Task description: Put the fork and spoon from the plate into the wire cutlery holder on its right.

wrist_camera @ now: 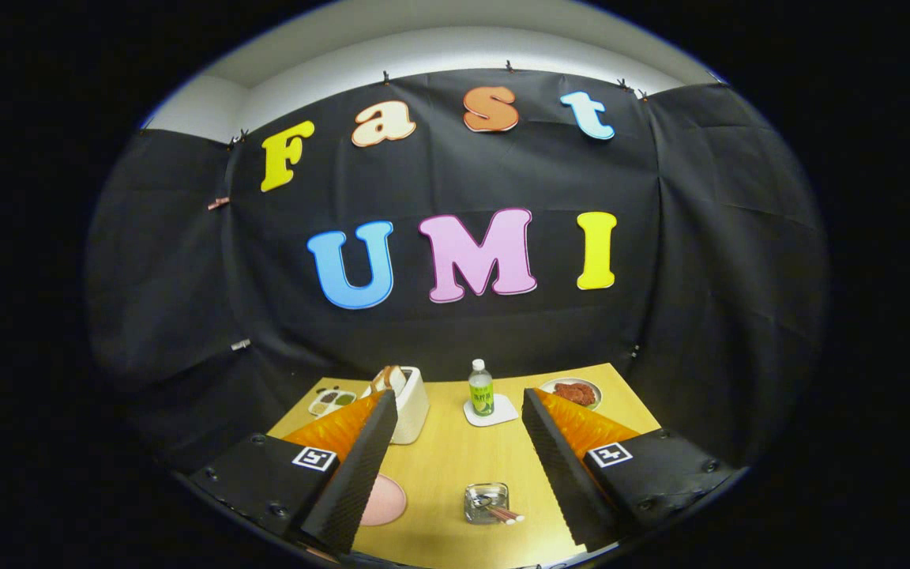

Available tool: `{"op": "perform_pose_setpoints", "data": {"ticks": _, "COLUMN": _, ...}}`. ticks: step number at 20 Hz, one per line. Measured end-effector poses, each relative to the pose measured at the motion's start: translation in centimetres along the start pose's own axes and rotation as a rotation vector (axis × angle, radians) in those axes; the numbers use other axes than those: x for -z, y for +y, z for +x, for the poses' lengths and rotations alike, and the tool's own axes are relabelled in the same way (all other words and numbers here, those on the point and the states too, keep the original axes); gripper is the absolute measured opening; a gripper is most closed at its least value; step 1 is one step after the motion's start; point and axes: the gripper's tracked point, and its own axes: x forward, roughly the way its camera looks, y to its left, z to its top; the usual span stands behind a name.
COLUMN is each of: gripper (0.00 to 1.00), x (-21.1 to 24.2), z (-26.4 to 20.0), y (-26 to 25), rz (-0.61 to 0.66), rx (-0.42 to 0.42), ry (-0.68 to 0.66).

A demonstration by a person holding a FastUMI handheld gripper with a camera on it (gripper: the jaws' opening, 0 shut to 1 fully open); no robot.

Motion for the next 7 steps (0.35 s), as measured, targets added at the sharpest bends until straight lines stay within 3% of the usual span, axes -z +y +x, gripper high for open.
{"op": "perform_pose_setpoints", "data": {"ticks": 7, "gripper": 0.99, "x": -2.4, "z": -0.7, "y": -0.4, "rz": 0.043, "rx": 0.056, "ry": -0.138}}
